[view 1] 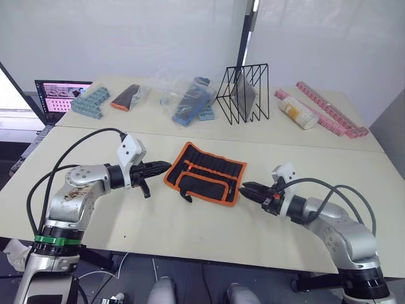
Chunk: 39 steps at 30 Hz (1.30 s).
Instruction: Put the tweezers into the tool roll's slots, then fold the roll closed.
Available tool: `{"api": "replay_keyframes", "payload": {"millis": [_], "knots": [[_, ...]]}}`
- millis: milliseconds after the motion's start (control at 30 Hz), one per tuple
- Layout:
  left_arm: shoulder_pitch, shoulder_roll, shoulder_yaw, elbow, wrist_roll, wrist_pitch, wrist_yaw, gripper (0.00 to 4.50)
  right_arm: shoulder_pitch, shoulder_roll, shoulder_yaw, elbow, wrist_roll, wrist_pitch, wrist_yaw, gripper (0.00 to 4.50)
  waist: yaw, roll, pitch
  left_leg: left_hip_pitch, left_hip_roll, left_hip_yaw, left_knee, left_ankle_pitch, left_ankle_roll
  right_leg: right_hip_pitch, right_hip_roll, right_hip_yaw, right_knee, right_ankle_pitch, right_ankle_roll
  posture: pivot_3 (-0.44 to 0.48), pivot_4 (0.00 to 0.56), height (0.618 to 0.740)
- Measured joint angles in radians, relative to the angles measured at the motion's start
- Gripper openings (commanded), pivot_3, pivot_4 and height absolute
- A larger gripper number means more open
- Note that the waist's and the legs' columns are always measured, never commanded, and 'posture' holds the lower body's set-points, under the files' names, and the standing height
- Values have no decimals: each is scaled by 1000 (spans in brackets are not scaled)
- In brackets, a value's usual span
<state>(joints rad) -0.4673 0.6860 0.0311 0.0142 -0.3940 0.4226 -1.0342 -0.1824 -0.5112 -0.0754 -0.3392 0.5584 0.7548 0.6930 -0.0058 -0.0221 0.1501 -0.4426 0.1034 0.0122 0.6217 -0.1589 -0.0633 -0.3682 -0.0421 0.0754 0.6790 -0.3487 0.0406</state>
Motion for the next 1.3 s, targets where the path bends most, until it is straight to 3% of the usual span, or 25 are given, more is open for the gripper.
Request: {"api": "replay_keyframes", "payload": {"millis": [233,533,800,900,1200,1267,1300], "knots": [[0,34,-12,3,0,1,-68,0,35,69,-99,-24,174,272,-145,4466,-3,0,0,0,0,0,0,0,0,0,0,0,0,0,0,0,150,713],[38,62,-30,-25,4,1,-99,0,-34,205,-175,31,279,404,-333,4466,-9,0,0,-1,0,0,0,0,0,-2,0,0,0,0,0,0,150,713],[82,88,-24,-67,-2,25,-99,0,-151,255,-162,154,280,418,-367,4466,-13,0,0,-1,0,0,-1,0,0,-2,0,0,1,0,0,0,150,713],[104,95,-12,-80,-3,38,-93,0,-195,281,-173,220,283,417,-373,3659,-15,0,0,-1,1,0,-1,0,0,-3,1,0,1,0,0,0,150,713],[184,105,12,-158,-8,70,-55,0,-247,334,-253,352,323,422,-397,502,-11,0,0,-1,1,0,-3,0,0,-3,1,0,1,0,0,0,150,713],[195,105,14,-169,-15,80,-46,0,-253,335,-265,356,344,428,-397,34,-12,0,0,0,1,0,-3,0,0,-3,1,0,1,0,0,0,150,713],[199,105,14,-173,-17,81,-44,0,-255,335,-271,358,352,431,-397,34,-11,0,0,0,1,0,-3,0,0,-3,1,0,1,0,0,0,150,713]]}}
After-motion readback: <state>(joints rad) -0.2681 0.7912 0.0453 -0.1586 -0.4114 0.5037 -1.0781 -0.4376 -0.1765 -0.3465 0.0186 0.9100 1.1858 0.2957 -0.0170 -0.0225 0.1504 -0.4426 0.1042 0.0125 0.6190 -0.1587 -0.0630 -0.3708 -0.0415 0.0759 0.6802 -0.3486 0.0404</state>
